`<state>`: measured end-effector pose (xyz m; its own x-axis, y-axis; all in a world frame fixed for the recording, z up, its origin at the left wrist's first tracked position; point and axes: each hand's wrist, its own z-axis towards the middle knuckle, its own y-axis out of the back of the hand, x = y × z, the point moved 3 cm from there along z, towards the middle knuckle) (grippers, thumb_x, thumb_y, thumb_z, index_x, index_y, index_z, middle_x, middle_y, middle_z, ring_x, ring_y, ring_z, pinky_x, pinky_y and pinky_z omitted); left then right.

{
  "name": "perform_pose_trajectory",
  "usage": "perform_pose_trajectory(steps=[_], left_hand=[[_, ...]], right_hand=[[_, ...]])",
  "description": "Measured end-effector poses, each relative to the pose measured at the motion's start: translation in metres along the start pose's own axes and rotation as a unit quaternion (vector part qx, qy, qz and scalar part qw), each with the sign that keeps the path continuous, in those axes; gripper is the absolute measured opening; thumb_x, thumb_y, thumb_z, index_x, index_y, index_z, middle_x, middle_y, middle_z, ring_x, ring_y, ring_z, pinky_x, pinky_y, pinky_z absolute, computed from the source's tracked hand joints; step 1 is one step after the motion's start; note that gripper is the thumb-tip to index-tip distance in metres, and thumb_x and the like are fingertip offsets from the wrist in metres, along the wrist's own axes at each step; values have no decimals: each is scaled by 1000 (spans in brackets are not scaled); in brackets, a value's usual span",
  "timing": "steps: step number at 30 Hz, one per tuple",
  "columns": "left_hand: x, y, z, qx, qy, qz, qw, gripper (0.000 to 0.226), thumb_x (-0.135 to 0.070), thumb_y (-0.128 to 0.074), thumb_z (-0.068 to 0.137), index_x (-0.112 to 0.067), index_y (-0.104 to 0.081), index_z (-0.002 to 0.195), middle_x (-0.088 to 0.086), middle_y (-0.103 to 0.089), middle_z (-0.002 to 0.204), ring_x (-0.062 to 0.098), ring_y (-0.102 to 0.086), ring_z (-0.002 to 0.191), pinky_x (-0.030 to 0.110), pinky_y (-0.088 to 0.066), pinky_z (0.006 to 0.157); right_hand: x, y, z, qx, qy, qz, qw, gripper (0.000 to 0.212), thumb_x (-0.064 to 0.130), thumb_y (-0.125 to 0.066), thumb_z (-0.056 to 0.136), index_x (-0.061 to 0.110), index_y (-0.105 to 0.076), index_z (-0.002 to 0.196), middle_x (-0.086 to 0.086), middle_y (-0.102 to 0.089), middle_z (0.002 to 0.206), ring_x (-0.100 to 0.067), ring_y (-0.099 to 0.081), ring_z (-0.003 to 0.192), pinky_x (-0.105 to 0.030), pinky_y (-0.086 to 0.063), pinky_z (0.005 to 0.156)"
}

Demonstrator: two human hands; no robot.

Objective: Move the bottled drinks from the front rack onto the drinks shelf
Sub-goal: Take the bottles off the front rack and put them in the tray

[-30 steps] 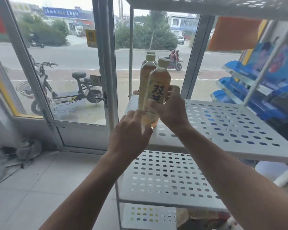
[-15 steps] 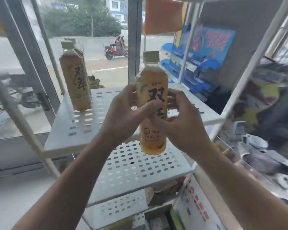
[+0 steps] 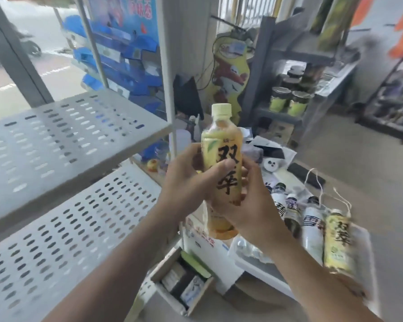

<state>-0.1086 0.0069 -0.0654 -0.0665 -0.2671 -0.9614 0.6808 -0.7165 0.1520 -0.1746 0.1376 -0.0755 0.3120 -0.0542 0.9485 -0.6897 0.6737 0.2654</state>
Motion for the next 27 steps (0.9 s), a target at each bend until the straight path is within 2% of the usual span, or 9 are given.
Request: perform_pose_trajectory(steps=[2, 4, 7, 10, 16, 19, 21, 24, 27], left_hand=[[10, -38, 8, 36, 16, 6, 999, 50, -56, -75, 70, -19, -68, 103, 3, -74, 91, 24, -72, 88, 54, -58, 76], [18, -74, 13, 74, 31, 9, 997, 44, -53, -74, 71, -19, -67, 98, 2, -73, 86, 20, -71, 83, 49, -59, 74], [28, -121, 17, 130, 51, 20, 990, 33, -47, -74, 76, -19, -66, 92, 2, -71, 80, 19, -70, 77, 40, -57, 66], [40, -162, 19, 179, 75, 2, 981, 36, -47, -74, 76, -15, -67, 91, 5, -72, 82, 22, -72, 79, 46, -60, 71], [64, -226, 20, 273, 119, 70, 952, 39, -55, -70, 77, -18, -66, 87, 0, -72, 81, 19, -71, 78, 49, -59, 76], [72, -240, 18, 316, 79, 208, 922, 40, -54, -59, 90, -19, -63, 108, -4, -70, 103, 14, -66, 95, 38, -56, 82], [76, -236, 17, 315, 25, 279, 907, 44, -50, -54, 94, -17, -59, 123, -3, -65, 118, 16, -62, 106, 36, -53, 87], [84, -222, 16, 300, -49, 368, 879, 39, -49, -51, 96, -19, -58, 121, -1, -63, 117, 20, -61, 103, 41, -55, 81], [92, -208, 13, 295, -70, 411, 859, 36, -47, -48, 97, -23, -55, 122, -1, -62, 117, 21, -60, 104, 41, -55, 79]], right_hand=[[-18, 26, -8, -39, -33, -6, 999, 65, 38, -82, 75, 38, -39, 124, 23, -65, 97, 8, -65, 90, -14, -52, 67], [-37, 50, -15, -82, -64, -18, 994, 63, 32, -83, 75, 38, -39, 120, 19, -65, 97, 10, -65, 86, -10, -49, 63], [-63, 80, -25, -144, -94, -55, 984, 63, 41, -83, 72, 38, -43, 119, 12, -64, 107, 5, -64, 93, -17, -53, 68], [-86, 103, -35, -188, -128, -87, 970, 67, 47, -82, 70, 32, -48, 126, 10, -61, 113, 0, -62, 101, -21, -54, 76], [-125, 142, -48, -239, -241, -143, 930, 51, 43, -78, 72, 30, -51, 113, 11, -62, 100, -1, -61, 86, -13, -43, 58], [-144, 151, -54, -231, -306, -144, 912, 41, 44, -76, 77, 24, -52, 105, 9, -61, 90, 0, -58, 73, -12, -37, 46], [-157, 154, -55, -224, -340, -165, 898, 41, 45, -73, 80, 20, -51, 104, 7, -59, 88, -3, -57, 70, -19, -38, 48], [-174, 158, -51, -204, -383, -218, 874, 52, 50, -72, 77, 16, -49, 109, 1, -59, 95, -12, -57, 73, -25, -40, 51], [-182, 156, -46, -165, -387, -293, 858, 63, 55, -71, 76, 8, -51, 112, -6, -56, 108, -22, -58, 85, -28, -41, 59]])
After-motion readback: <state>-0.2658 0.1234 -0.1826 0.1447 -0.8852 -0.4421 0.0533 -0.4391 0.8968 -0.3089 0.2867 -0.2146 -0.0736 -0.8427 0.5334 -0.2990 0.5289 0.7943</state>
